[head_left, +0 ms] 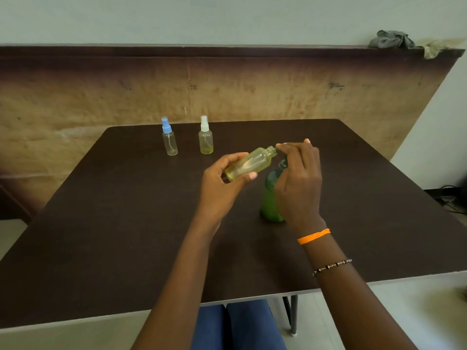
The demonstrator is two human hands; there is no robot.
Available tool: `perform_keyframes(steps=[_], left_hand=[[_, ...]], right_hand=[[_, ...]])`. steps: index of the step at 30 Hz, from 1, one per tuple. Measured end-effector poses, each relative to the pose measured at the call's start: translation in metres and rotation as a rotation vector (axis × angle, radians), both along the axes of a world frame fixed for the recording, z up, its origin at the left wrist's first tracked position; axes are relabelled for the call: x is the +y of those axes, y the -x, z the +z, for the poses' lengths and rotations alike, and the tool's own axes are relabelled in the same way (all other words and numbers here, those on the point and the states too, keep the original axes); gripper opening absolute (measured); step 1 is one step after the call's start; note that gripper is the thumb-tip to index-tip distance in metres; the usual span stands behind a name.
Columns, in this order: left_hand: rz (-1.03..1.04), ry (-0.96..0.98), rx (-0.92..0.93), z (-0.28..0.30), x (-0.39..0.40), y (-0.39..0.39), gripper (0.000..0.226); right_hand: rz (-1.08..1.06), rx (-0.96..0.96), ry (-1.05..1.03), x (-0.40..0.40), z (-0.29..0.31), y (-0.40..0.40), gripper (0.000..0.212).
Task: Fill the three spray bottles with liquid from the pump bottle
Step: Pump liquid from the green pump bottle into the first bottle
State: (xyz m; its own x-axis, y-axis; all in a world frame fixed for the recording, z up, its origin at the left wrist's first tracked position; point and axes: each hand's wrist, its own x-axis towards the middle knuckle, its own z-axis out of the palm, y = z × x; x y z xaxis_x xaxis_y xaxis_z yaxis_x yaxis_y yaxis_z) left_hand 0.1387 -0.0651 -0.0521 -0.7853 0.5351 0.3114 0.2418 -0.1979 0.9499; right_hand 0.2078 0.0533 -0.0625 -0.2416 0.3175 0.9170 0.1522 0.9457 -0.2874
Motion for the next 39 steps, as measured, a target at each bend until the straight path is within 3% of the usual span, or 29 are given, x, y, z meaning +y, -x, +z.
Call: perform_keyframes(steps=[10, 31, 39], left_hand=[[0.055, 0.027, -0.025, -0.006, 0.003, 0.003, 0.036], [0.038, 0.016, -0.008, -0.001, 0.000, 0.005, 0.034], [0.031, 0.022, -0.025, -0.007, 0.000, 0.009, 0.035]], right_hand=[[0.007, 0.115, -0.010, 0.006, -0.011, 0.006, 0.031], [0.069, 0.063, 0.078, -0.003, 0.006, 0.004, 0.035], [0.008, 0.079, 0.003, 0.005, -0.011, 0.009, 0.029]])
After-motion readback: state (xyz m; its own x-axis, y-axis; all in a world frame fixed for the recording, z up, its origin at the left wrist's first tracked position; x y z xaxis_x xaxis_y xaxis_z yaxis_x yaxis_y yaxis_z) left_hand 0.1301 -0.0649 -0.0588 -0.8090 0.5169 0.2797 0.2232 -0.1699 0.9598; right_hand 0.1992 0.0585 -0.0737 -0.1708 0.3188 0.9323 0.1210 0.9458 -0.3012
